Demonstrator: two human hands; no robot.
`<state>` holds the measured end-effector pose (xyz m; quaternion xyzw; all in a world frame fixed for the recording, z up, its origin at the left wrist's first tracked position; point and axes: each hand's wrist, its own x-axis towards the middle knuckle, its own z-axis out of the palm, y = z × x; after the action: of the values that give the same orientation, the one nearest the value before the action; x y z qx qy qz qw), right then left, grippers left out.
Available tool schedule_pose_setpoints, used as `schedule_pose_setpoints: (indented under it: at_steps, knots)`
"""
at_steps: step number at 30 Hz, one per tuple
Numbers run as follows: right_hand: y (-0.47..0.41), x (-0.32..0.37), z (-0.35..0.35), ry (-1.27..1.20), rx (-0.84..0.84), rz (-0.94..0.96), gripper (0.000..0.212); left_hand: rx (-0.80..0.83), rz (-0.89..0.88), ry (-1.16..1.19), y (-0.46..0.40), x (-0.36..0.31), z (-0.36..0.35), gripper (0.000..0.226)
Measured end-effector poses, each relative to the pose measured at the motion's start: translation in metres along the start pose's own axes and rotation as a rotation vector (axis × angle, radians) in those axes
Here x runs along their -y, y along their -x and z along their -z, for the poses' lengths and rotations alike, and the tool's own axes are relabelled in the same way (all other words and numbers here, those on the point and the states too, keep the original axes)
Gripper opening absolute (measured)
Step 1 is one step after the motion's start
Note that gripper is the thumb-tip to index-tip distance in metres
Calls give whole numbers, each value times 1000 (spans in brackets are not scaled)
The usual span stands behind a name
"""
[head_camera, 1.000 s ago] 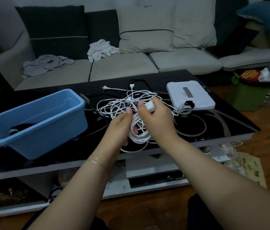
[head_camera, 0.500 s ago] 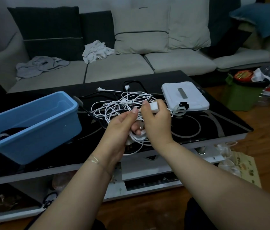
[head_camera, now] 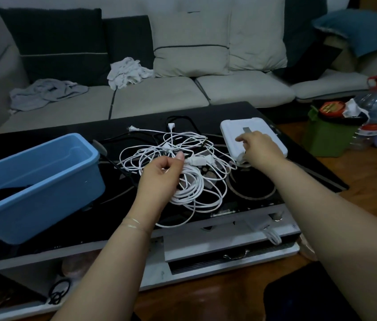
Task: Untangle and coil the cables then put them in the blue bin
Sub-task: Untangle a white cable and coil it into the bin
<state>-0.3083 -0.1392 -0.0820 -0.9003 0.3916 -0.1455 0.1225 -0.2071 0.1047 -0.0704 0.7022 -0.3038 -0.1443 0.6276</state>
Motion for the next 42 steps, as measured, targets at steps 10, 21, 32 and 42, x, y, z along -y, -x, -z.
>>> schedule_pose_setpoints:
  at_steps: [10,21,32,42]
  knots:
    - [-7,-37,-28,14,155,58,39,16,-30,-129,-17,17,-19,35]
    - [7,-47,-17,10,138,173,17,54,-10,-134,-17,21,-26,38]
    - [13,-41,-18,-305,5,110,12,33,3,-174,-15,24,-27,37]
    - [11,-37,5,-733,-133,-40,30,-17,0,-179,-18,26,-25,32]
